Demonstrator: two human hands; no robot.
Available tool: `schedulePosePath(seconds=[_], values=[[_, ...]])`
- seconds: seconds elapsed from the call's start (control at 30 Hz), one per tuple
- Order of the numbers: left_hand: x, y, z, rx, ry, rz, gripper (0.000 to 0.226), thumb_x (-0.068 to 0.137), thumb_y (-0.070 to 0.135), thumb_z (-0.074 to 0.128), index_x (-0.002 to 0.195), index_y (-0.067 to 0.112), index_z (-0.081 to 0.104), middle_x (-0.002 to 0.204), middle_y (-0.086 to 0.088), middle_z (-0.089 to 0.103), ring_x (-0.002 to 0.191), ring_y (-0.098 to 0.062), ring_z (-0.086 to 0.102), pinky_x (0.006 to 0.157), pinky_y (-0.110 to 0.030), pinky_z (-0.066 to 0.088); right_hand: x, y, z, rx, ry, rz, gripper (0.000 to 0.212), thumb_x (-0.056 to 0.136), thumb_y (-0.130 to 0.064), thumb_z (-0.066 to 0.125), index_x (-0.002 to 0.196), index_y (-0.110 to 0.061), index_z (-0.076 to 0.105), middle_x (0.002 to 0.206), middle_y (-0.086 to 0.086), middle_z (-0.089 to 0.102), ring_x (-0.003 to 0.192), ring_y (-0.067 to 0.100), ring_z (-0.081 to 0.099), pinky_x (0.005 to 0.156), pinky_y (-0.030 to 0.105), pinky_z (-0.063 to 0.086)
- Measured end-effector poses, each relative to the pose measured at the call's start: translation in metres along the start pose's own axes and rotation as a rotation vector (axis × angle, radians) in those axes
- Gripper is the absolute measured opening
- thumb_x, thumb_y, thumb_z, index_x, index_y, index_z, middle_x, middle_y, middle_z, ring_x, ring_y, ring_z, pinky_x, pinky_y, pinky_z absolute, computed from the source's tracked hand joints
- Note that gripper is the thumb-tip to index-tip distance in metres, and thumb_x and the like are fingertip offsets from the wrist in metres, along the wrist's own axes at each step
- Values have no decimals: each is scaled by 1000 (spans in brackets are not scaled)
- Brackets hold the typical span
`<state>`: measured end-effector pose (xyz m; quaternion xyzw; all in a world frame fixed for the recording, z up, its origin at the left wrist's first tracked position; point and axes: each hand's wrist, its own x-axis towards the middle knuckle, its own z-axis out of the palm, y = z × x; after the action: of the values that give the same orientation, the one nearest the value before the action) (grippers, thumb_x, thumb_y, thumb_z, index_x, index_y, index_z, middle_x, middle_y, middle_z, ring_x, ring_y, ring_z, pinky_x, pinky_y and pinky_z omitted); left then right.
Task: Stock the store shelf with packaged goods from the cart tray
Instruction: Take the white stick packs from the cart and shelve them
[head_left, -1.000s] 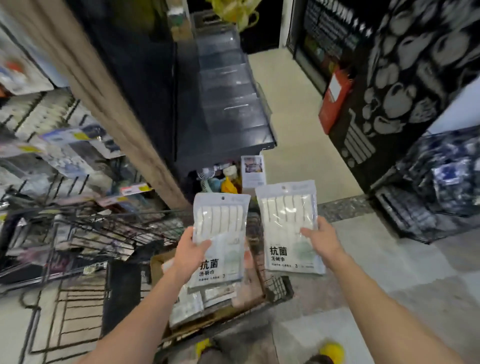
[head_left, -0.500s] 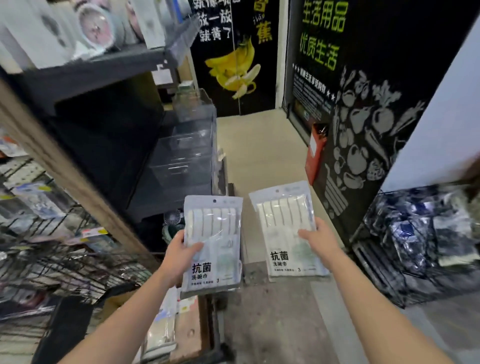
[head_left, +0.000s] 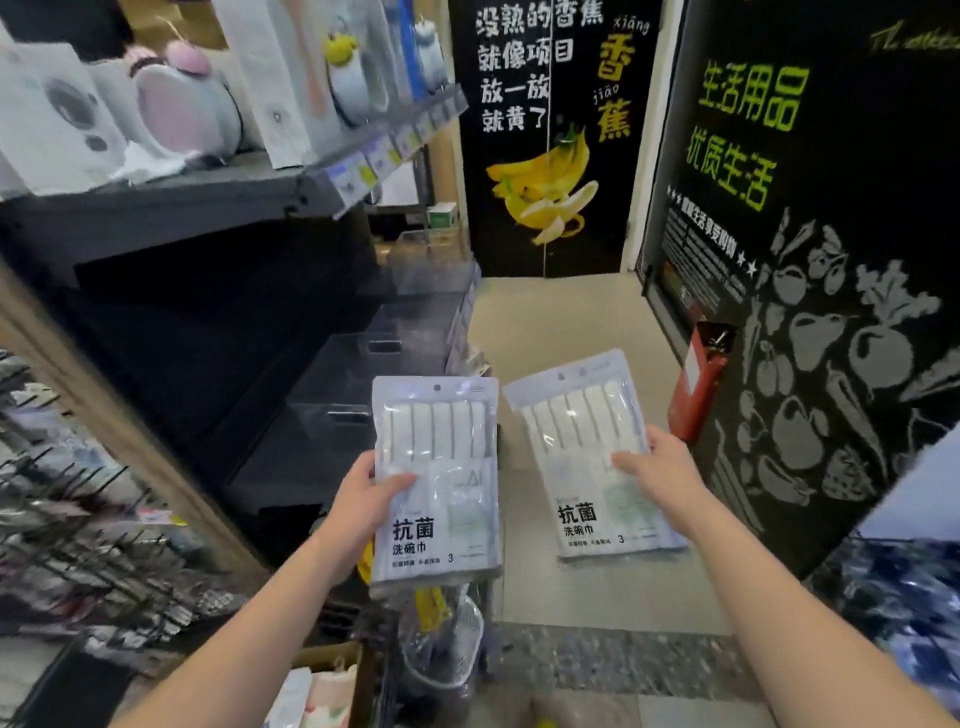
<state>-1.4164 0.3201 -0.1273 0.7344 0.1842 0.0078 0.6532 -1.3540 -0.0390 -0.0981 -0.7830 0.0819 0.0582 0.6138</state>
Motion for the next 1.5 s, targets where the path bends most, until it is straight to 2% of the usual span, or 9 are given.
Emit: schedulePosePath(seconds=[0.13,0.53,0.7,0.9,1.1,1.2,1.27,1.4,1.5], values=[[63,14,31,-89,18,-20,40,91,16,75,128,18,60,118,-10,77,99,-31,78,85,-56,62,104,-20,3,-7,-90,26,28,90,4,64,101,-22,62,104,10,74,94,32,73,86,50,60],[165,64,112,-83,208,-55,29,98,11,66,125,17,61,112,-10,79,95,-33,79,81,-54,63,347,-37,32,-3,-377,37,32,81,-1,70,111,-13,67,103,8,78,92,28,76,86,53,61],[166,70,132,-110,496,-60,30,97,16,70,125,18,59,112,-14,78,95,-37,78,82,-59,62,410,-64,65,-23,-637,17,36,85,3,68,115,-16,67,107,7,77,91,23,76,74,37,62],[119,86,141,-207,811,-91,42,95,26,73,132,20,55,120,-16,75,100,-39,77,85,-63,60,423,-105,117,-48,-931,-86,28,89,3,68,109,-17,67,98,-2,73,83,10,70,57,15,54],[62,92,146,-302,1071,-76,38,100,15,65,136,17,54,123,-15,74,101,-36,77,83,-57,63,395,-127,178,-70,-1180,-96,27,86,2,69,106,-16,68,103,6,76,90,24,75,70,37,60],[45,90,146,-303,1148,-50,35,99,12,65,133,15,56,122,-13,73,96,-19,78,70,-31,65,378,-143,208,-59,-1276,-83,29,86,2,68,109,-16,70,105,9,77,94,28,75,78,44,62],[38,92,144,-324,1187,-34,33,99,9,64,131,14,57,118,-11,73,89,-9,78,62,-19,60,367,-154,230,-51,-1320,-77,29,87,3,67,109,-15,70,107,10,76,96,30,74,79,45,61],[33,85,122,-386,1240,-22,33,98,6,64,129,17,58,118,-12,74,88,-11,78,62,-19,60,344,-180,271,-54,-1393,-109,28,91,5,63,108,-17,68,106,10,76,95,27,74,73,39,60],[38,84,103,-415,1243,-6,31,99,3,61,106,33,54,91,2,79,72,-3,76,53,-14,56,334,-186,301,-75,-1410,-118,32,91,3,66,116,-16,65,107,9,74,97,27,74,79,43,62]])
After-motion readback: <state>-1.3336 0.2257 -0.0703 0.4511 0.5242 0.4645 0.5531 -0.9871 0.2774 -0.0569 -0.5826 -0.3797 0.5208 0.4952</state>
